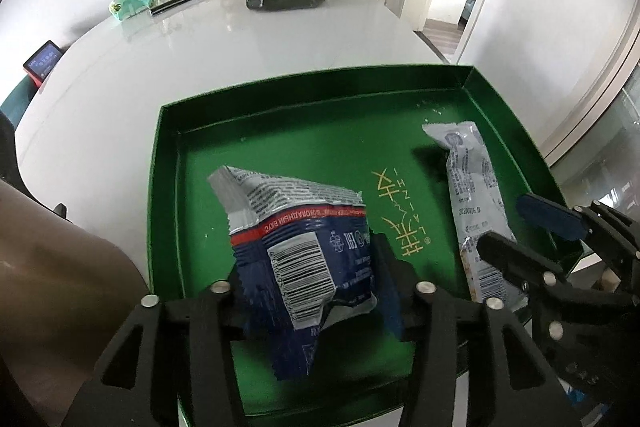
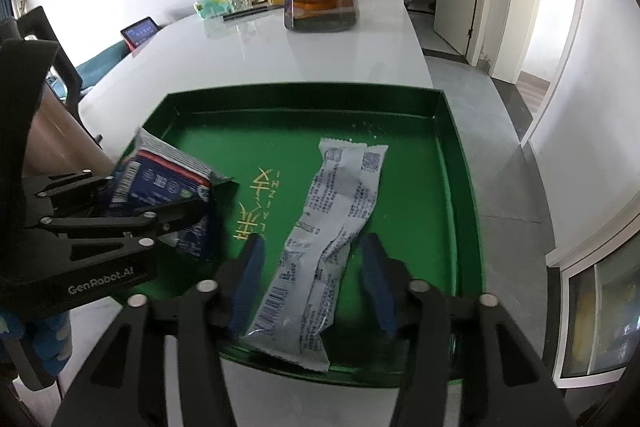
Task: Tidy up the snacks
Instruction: 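Lower both snacks into the green tray and open both tools, then move both tools back toward the remaining snacks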
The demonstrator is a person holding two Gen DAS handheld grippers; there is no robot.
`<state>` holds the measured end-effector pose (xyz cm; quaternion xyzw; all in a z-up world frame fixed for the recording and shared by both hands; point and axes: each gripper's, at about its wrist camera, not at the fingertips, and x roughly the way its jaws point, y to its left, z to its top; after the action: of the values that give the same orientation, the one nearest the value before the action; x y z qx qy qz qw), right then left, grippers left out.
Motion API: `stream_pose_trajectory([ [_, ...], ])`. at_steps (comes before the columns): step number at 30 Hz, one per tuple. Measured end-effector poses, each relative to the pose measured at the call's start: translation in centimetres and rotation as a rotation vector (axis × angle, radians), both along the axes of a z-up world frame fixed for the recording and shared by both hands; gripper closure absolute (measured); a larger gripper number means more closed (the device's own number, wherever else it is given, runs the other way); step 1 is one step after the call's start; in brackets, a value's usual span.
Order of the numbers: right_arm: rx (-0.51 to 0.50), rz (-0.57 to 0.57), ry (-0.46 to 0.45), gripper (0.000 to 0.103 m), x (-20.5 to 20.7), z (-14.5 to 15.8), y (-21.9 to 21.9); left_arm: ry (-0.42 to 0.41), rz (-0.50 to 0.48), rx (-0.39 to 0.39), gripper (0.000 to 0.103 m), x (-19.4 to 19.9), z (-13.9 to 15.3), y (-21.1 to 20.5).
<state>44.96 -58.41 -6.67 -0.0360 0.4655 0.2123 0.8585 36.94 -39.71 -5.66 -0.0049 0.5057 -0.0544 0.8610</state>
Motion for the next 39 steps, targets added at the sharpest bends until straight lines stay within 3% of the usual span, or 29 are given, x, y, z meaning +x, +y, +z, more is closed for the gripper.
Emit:
stream_pose_trajectory([
  [1,0.001,-0.002,-0.007,0.0,-0.2,0.2,0.0,-0.009,0.006,0.0,0.053,-0.1,0.3,0.1],
  [3,0.007,-0.01,-0.022,0.0,-0.5,0.9,-0.2,-0.03,0.011,0.006,0.043,-0.3,0.8,0.2],
  [6,0.024,-0.033,-0.041,0.0,-0.9,2.0,-0.6,-0.067,0.012,0.026,0.039,-0.7,1.8,0.0],
  [16,0.0,-0.129,-0.142,0.0,-4.3,6.8,-3.7,-0.116,-0.03,-0.008,0.038,-3.7,5.3,-1.1],
  [26,-0.008,-0.219,-0.305,0.0,-11.1,14.6,-6.4,-0.291,-0.119,-0.08,0.038,-12.2,13.9,-0.9],
  [34,-0.002,-0.216,-0.402,0.0,-16.7,19.1,-4.7,-0.418,-0.099,-0.093,0.038,-19.1,19.2,4.2],
  [39,0.02,-0.193,-0.462,0.0,-19.6,21.4,-2.7,-0.47,-0.037,-0.045,0.038,-22.9,21.5,9.5],
])
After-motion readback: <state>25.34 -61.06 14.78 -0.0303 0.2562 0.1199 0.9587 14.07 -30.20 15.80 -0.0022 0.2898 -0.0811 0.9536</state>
